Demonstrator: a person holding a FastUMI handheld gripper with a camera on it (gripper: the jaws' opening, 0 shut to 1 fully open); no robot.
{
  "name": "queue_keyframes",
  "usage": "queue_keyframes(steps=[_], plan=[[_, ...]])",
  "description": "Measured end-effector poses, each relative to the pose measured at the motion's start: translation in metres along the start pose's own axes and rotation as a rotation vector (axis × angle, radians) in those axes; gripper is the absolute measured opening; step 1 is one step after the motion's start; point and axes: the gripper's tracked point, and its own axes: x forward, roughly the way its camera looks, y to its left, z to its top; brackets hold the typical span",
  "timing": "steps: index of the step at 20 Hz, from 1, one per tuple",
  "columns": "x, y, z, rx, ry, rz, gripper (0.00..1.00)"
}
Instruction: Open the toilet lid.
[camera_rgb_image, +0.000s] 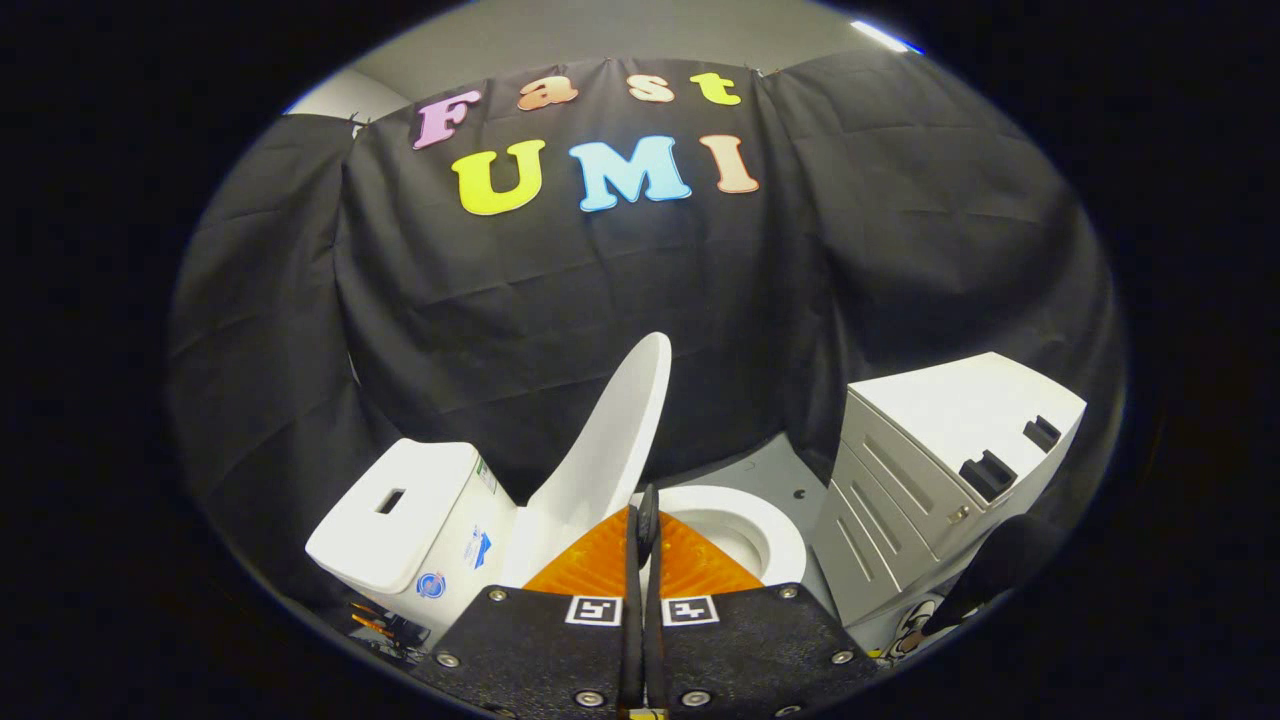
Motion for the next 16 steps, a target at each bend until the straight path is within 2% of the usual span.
queue_keyframes(steps=[9,16], plan=[[-0.013,0.057,0.022,-0.135,-0.053,0.004,0.0],[-0.02,0.095,0.031,-0.184,-0.097,0.051,0.0]])
